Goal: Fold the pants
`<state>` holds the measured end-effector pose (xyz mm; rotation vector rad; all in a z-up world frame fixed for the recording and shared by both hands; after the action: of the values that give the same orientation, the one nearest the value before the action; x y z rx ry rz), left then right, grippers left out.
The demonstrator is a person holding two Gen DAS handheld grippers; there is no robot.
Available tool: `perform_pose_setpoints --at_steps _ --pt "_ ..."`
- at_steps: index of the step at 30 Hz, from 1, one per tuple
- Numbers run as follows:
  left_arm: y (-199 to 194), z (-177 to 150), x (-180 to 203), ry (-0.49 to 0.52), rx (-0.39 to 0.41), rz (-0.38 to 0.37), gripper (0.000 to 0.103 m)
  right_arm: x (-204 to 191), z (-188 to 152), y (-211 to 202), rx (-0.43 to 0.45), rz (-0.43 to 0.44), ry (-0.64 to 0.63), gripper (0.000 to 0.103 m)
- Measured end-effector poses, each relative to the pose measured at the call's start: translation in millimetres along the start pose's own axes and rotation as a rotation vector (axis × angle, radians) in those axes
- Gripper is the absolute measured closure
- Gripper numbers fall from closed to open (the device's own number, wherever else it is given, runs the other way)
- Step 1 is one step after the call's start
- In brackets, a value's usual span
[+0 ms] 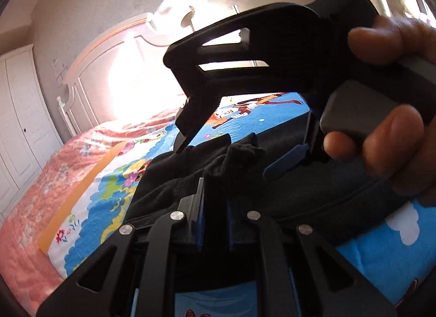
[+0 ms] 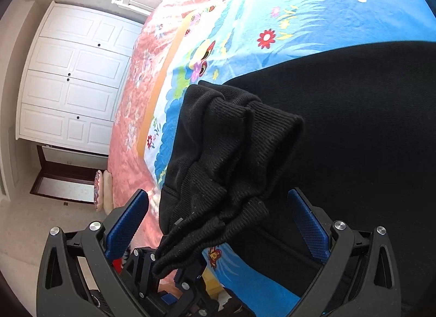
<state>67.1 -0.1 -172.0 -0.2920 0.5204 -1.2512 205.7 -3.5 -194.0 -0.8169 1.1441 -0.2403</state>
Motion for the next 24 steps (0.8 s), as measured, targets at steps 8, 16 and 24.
perform_pose_setpoints --at_steps 8,16,24 --pt "-17.6 -13.4 1.4 0.107 0.041 0.098 0.091 -44.3 10.0 52.2 -0.095 -0.037 -0.104 0.036" --pt "-53.3 -24.5 -24.6 -0.120 0.136 0.119 0.015 -44.5 19.2 25.4 -0.068 0.044 -0.109 0.072" --pt "-28.7 -68.1 -86.3 -0.557 -0.018 -0.106 0.009 -52.3 30.8 -54.7 0.019 0.167 -0.081 0.075"
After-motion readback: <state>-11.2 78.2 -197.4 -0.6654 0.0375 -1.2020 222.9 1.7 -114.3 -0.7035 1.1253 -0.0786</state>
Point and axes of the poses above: each gripper's, at about its wrist camera, not at the fingertips, and y roughly the way its jaws point, x to its right, z to its top, the point moved 2 cm from there along y, roughly the way its jaws point, and after that the axes turned 2 degrees about -z, right-handed, at the moved point
